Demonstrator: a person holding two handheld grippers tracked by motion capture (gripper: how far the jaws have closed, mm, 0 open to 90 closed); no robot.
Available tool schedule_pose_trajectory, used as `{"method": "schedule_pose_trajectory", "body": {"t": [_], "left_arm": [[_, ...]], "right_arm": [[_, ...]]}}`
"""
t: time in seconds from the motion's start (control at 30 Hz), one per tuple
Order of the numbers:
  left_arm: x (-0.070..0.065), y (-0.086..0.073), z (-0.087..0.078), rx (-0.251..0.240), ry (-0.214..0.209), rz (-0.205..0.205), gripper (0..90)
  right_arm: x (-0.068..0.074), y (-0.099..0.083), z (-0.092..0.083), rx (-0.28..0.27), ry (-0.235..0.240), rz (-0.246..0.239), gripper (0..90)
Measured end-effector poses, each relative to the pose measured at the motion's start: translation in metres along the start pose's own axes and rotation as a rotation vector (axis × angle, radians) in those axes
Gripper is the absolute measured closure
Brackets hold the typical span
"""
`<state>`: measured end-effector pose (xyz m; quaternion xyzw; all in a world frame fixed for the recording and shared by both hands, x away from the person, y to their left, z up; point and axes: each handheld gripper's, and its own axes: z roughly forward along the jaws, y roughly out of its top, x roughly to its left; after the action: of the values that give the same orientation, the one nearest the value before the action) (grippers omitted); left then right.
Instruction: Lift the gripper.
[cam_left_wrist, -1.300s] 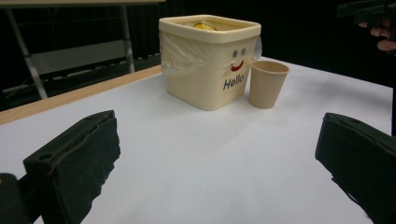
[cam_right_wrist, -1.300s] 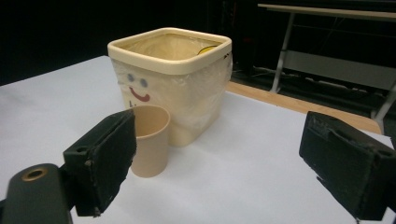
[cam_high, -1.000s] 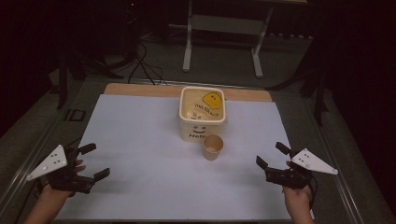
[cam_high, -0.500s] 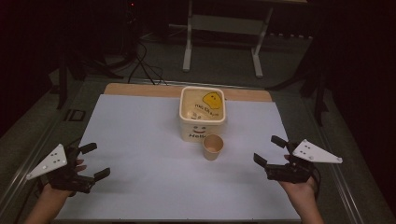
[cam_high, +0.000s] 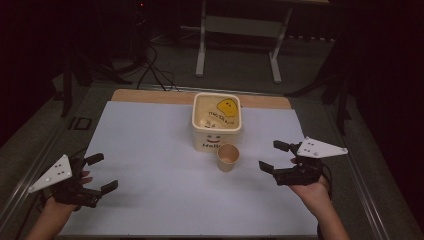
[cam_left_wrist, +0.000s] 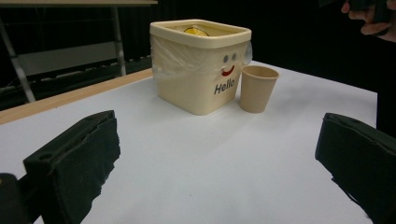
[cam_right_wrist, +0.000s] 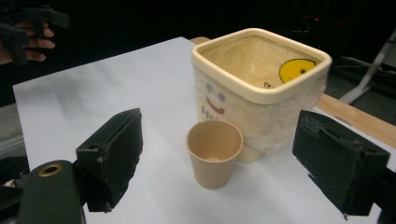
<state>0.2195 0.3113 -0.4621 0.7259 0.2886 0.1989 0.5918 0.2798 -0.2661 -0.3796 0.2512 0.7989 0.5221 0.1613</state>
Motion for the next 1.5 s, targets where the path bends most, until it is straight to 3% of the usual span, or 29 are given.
{"method": "schedule_pose_trajectory", "body": {"t": [0.43,0.67,0.87,1.13,1.5], "left_arm": [[-0.001,0.001,0.000,0.002,-0.004,0.008,0.6],[-0.002,0.001,0.001,0.007,-0.008,0.011,0.6],[-0.003,0.001,0.002,0.010,-0.018,0.016,0.6],[-0.003,0.001,0.002,0.012,-0.020,0.017,0.6],[-0.003,0.000,0.003,0.012,-0.022,0.017,0.6]], "right_arm": [[0.000,0.007,0.033,0.073,0.119,-0.048,20.5],[-0.002,0.008,0.046,0.109,0.140,-0.075,22.7],[-0.004,0.007,0.065,0.182,0.173,-0.097,24.8],[-0.007,0.006,0.081,0.220,0.185,-0.115,27.0],[-0.015,0.002,0.107,0.339,0.224,-0.139,33.3]]}}
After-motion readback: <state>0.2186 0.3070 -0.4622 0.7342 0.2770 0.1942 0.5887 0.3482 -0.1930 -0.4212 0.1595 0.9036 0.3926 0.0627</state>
